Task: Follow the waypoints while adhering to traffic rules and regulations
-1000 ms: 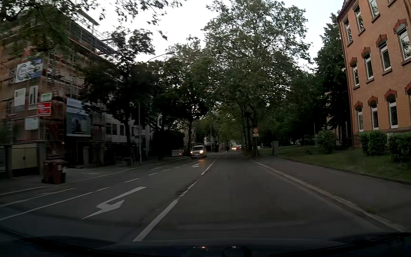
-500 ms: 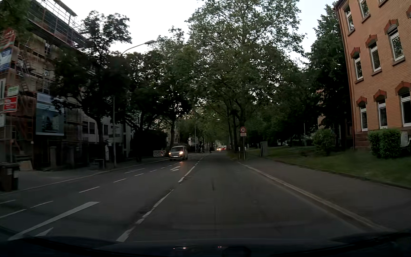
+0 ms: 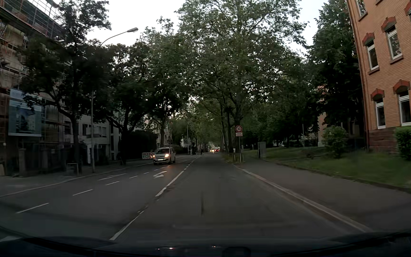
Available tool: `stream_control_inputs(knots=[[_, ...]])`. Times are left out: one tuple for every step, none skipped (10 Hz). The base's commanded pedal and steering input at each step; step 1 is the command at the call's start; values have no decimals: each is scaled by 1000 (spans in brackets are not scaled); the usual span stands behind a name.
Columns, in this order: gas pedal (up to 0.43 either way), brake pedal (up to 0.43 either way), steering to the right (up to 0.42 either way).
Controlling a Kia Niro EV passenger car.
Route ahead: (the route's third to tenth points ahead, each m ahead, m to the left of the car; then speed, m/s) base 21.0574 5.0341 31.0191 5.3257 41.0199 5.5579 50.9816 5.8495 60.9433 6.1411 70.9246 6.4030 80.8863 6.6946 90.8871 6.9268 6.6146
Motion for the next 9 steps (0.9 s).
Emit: stream_control_inputs(knots=[[189, 0, 9], [189, 0, 2], [189, 0, 0], [189, 0, 1], [189, 0, 0], [189, 0, -1], [189, 0, -2], [189, 0, -4], [189, 0, -6]])
